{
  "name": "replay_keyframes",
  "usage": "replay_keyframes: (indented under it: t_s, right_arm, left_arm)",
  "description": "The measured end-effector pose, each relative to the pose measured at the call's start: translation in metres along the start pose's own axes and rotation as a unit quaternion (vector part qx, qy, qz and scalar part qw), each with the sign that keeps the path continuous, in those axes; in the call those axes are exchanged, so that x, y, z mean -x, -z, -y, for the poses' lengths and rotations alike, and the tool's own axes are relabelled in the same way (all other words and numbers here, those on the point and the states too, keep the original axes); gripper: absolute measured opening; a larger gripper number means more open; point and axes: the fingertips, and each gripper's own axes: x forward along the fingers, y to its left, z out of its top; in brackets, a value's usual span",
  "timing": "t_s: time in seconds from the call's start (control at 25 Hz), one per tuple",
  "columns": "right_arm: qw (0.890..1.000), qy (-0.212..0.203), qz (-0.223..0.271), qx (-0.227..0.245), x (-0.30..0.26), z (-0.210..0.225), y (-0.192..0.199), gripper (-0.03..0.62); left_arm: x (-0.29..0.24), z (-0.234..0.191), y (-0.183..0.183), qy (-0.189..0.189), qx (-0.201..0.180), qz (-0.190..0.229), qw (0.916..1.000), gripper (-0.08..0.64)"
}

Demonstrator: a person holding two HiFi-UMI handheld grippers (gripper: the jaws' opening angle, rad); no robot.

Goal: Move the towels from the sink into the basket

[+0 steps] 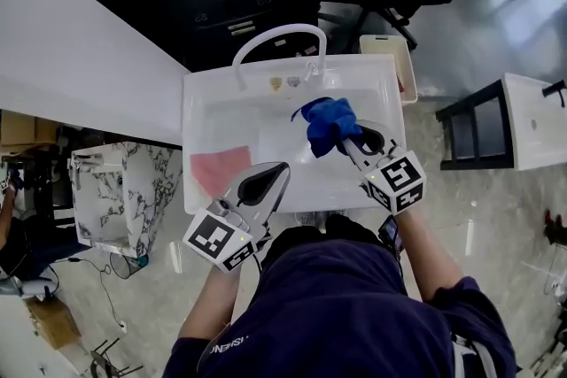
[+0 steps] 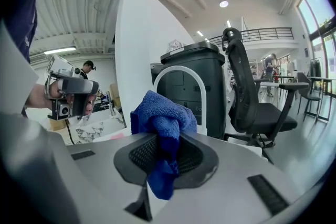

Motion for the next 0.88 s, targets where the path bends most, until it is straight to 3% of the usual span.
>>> replay_keyframes:
  t_s: [0.48,0.88]
  right_arm:
    - [0.997,0.082,0.001,0.007,0.030,-0.037,-0.013,0.058]
    - [0.993,0.117,0.007,-0.003,0.060,-0.024,-0.013,0.058]
  left_arm:
    - [0.032,-0.005,0.001,0.075,0.002,0.018,0.9970,0.003]
    - [0.019,0.009,-0.001,0.109,-0.001,0.021,0.9938,0.002]
